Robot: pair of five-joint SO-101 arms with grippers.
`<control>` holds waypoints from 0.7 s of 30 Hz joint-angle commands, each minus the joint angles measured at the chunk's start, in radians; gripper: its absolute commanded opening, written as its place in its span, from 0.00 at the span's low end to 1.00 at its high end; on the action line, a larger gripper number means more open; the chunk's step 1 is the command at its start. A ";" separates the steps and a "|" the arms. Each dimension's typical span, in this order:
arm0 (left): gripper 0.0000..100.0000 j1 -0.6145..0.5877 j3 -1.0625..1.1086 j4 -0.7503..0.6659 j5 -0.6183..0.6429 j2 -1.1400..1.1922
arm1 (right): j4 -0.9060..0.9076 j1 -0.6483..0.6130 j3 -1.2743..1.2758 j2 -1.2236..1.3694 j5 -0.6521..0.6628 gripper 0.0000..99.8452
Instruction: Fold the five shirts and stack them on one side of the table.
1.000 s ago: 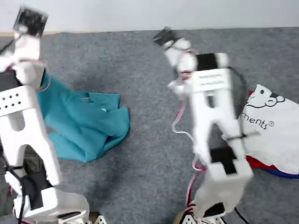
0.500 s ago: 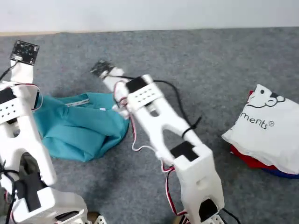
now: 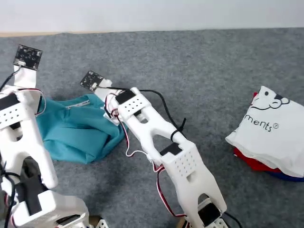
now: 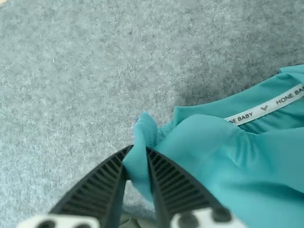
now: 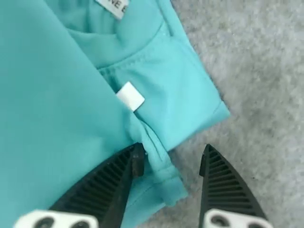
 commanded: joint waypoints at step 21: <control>0.00 0.058 -0.061 0.008 -0.006 -0.190 | 0.696 0.088 -0.957 0.209 0.203 0.01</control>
